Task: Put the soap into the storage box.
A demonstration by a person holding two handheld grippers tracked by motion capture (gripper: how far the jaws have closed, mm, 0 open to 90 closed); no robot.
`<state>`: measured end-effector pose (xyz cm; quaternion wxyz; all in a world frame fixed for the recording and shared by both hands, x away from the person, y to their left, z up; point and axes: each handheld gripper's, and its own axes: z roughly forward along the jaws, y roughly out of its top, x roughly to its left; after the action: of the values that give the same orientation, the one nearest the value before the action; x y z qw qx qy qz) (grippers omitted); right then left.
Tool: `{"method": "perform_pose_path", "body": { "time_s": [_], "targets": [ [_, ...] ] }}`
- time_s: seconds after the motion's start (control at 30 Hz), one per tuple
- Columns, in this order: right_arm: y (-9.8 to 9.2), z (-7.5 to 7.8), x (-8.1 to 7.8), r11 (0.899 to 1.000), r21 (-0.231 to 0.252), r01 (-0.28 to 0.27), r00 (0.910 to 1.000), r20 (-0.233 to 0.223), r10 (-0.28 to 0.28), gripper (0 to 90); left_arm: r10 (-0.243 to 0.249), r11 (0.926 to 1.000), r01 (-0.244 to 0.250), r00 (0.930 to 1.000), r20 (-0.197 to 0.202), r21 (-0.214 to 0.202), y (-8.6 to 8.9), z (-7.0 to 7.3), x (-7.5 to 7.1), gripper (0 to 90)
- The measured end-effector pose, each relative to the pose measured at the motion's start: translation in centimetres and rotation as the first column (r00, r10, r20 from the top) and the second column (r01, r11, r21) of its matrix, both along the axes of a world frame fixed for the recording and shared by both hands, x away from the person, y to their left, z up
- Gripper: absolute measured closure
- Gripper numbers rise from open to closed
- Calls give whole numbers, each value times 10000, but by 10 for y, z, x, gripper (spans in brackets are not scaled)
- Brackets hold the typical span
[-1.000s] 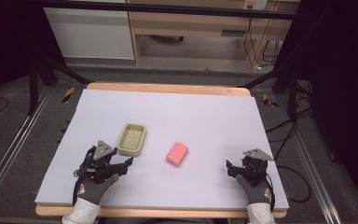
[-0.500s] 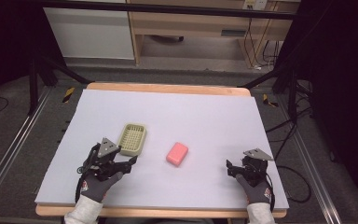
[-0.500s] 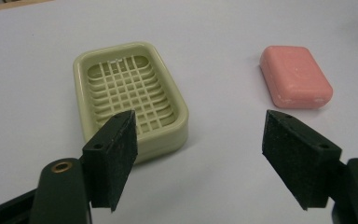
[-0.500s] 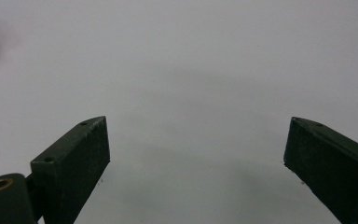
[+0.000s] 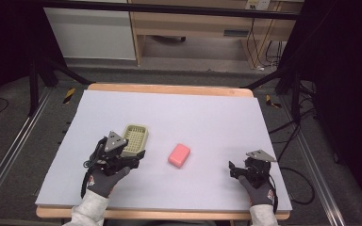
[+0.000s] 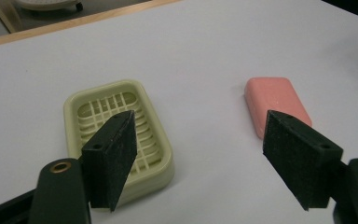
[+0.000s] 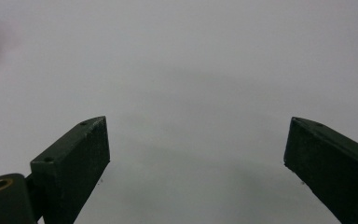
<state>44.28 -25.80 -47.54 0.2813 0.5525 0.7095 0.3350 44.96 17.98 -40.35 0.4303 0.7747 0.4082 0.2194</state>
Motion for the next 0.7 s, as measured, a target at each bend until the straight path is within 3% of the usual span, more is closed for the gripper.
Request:
{"method": "perform_pose_path", "body": {
  "time_s": [0.27,0.7],
  "targets": [
    [0,0,0,10000,20,-23,10000,-11,23,71,-173,9998,173,9998,-12,10,-15,4,7,250],
    [1,0,1,10000,77,-22,10000,-46,23,69,-416,9991,416,9988,-247,-6,-38,-6,19,241]
  ]
}}
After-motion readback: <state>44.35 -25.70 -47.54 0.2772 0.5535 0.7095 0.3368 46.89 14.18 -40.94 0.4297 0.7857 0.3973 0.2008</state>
